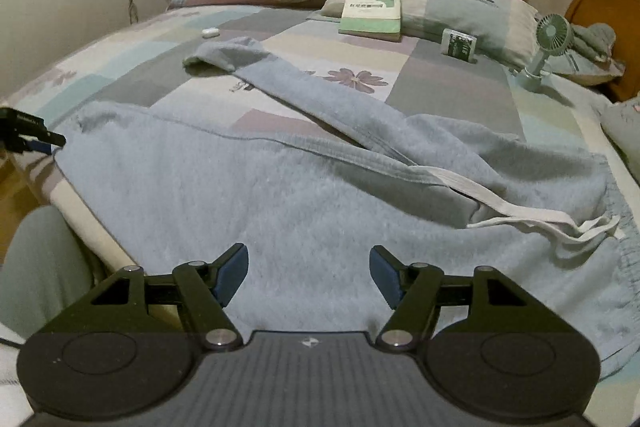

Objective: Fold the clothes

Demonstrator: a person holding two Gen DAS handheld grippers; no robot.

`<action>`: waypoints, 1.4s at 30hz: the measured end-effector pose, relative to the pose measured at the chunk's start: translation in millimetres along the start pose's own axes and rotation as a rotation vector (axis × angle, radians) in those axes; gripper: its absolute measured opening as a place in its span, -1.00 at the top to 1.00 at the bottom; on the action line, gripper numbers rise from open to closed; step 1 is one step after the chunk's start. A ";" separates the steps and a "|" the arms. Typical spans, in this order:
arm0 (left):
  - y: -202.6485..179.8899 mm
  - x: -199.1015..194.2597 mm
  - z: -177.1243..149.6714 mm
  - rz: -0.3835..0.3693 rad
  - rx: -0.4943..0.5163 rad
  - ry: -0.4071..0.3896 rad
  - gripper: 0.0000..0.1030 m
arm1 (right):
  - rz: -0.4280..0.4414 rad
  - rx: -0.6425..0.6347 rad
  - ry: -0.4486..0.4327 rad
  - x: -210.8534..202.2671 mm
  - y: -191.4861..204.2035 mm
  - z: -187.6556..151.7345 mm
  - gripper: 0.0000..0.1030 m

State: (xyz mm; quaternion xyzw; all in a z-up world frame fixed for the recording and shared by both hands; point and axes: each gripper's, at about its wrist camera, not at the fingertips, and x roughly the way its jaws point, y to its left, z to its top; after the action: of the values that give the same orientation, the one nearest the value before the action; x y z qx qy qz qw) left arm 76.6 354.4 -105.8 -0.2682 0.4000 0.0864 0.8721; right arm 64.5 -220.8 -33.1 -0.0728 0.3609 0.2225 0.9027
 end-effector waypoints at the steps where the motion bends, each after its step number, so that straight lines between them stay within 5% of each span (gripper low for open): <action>1: 3.9 2.5 1.9 -0.015 -0.022 -0.010 0.17 | -0.001 0.014 -0.001 0.9 -0.9 0.8 -0.40; 4: 2.3 7.2 7.5 0.011 -0.023 -0.034 0.30 | -0.007 0.047 -0.001 4.1 -3.0 2.4 -0.40; 6: 1.0 9.9 10.9 0.031 -0.022 -0.049 0.65 | -0.013 0.058 0.001 5.9 -3.6 3.0 -0.40; 15: 5.2 -21.8 -5.4 0.060 -0.003 -0.074 0.71 | -0.027 0.056 0.005 8.8 -6.6 3.0 -0.40; 21: -1.9 -37.1 0.8 0.121 0.116 -0.107 0.23 | -0.029 0.062 0.011 12.9 -7.0 2.3 -0.41; 27: -9.6 -51.3 32.4 0.131 0.203 -0.173 0.07 | -0.042 0.062 0.008 11.6 -5.7 2.0 -0.46; 35: -27.4 18.0 53.2 0.111 0.362 -0.093 0.00 | -0.056 0.056 -0.008 8.6 3.5 8.1 -0.47; 42: -38.8 44.8 36.5 0.139 0.491 -0.059 -0.06 | -0.089 0.060 -0.005 9.5 5.8 9.8 -0.48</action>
State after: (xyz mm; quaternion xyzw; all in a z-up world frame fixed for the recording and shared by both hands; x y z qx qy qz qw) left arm 144.4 338.5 -104.0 -0.0179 0.4008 0.0542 0.9144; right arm 74.0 -209.4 -32.2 -0.0612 0.3617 0.1712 0.9144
